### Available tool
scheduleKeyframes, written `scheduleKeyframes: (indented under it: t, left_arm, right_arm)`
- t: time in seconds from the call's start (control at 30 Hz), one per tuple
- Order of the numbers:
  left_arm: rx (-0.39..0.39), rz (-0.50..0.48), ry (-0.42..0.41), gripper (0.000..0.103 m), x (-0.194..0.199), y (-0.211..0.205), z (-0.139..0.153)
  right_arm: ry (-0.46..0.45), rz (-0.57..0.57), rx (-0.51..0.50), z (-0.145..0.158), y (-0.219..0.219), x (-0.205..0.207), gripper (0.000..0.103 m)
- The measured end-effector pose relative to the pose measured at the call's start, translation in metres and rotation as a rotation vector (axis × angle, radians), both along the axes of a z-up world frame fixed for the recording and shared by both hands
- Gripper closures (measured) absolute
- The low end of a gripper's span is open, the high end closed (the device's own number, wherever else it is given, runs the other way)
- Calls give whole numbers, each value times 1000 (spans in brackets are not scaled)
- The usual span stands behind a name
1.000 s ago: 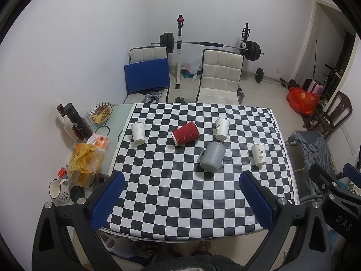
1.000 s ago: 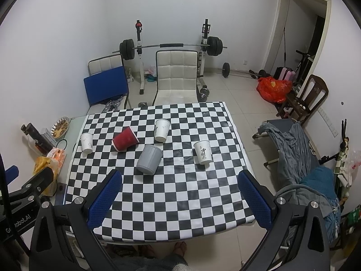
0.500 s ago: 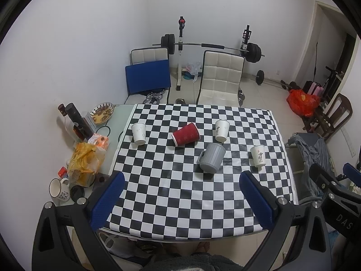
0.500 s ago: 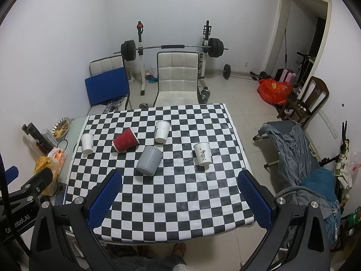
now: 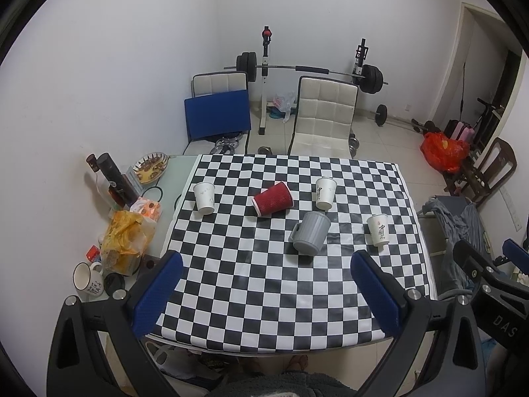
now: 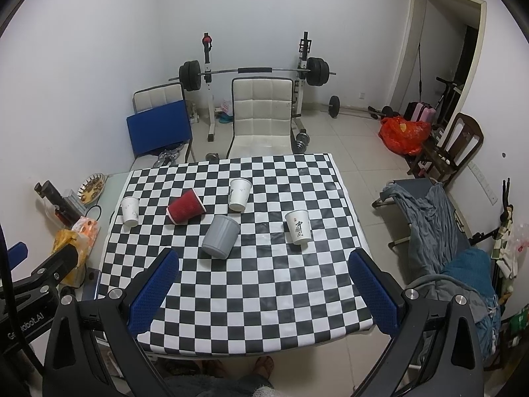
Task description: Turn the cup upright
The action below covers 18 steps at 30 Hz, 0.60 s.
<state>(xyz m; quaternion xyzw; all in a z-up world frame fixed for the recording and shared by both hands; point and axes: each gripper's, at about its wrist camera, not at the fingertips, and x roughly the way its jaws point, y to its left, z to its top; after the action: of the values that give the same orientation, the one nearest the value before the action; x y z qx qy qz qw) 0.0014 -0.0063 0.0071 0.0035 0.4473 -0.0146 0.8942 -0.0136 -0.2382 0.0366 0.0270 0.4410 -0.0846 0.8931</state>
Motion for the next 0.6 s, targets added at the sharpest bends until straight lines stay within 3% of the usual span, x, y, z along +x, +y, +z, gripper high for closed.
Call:
scheduleKeyframes:
  t: [0.43, 0.47, 0.6]
  left_arm:
    - [-2, 1, -3, 0, -1, 0, 0]
    - [-2, 2, -3, 0, 0, 0, 0]
    - [-2, 4, -7, 0, 0, -2, 1]
  right_arm:
    - [-4, 2, 2, 2, 1, -1, 0]
    - [-4, 3, 1, 16, 3, -1, 0]
    - [-4, 3, 2, 16, 2, -1, 0]
